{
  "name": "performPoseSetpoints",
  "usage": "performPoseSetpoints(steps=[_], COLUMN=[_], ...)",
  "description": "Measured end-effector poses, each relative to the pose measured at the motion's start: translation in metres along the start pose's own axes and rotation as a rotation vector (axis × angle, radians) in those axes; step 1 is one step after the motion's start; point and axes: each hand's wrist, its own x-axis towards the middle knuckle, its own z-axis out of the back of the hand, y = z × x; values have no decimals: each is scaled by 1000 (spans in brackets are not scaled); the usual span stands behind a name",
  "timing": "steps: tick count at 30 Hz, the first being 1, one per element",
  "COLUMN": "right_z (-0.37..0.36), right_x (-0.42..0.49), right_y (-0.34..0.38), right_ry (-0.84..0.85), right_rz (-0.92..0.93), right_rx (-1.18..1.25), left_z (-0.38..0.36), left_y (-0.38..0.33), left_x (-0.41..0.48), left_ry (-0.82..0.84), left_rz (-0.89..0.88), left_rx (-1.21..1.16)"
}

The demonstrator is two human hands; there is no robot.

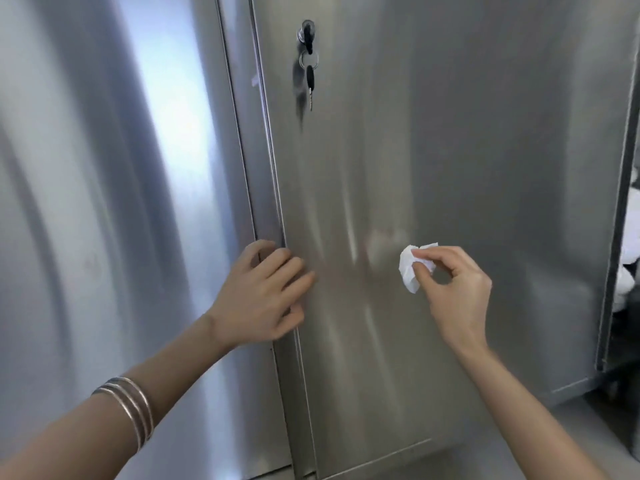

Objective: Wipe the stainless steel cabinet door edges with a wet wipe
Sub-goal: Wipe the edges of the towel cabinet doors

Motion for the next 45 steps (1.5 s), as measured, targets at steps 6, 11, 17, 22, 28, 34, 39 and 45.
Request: performPoseSetpoints(steps=[6,11,17,22,28,34,39,45], right_z=[21,60,74,73,61,68,87,106], right_x=[36,61,92,107,107,113,132,181], right_y=[21,6,-11,-13,-2,-3,-14,-12], right_ry=[-87,-109,-63,-10,50,63,-17,-75], right_rz=[127,94,121,173,236,316,297,293], right_rx=[-45,-104,-148,-145,-99,-146,-194,-256], left_z=[-15,-43,-64,-63,-39,-20,-35,-61], left_y=[-37,-47,-9,-2,6,-13,-46,-28], left_x=[109,148,132,121,94,99,212,286], left_ry=[82,251,200,168,190,141,145,207], left_rz=[85,131,-28,-26,42,199,154,184], left_rx=[109,202,213,181,175,165,130,176])
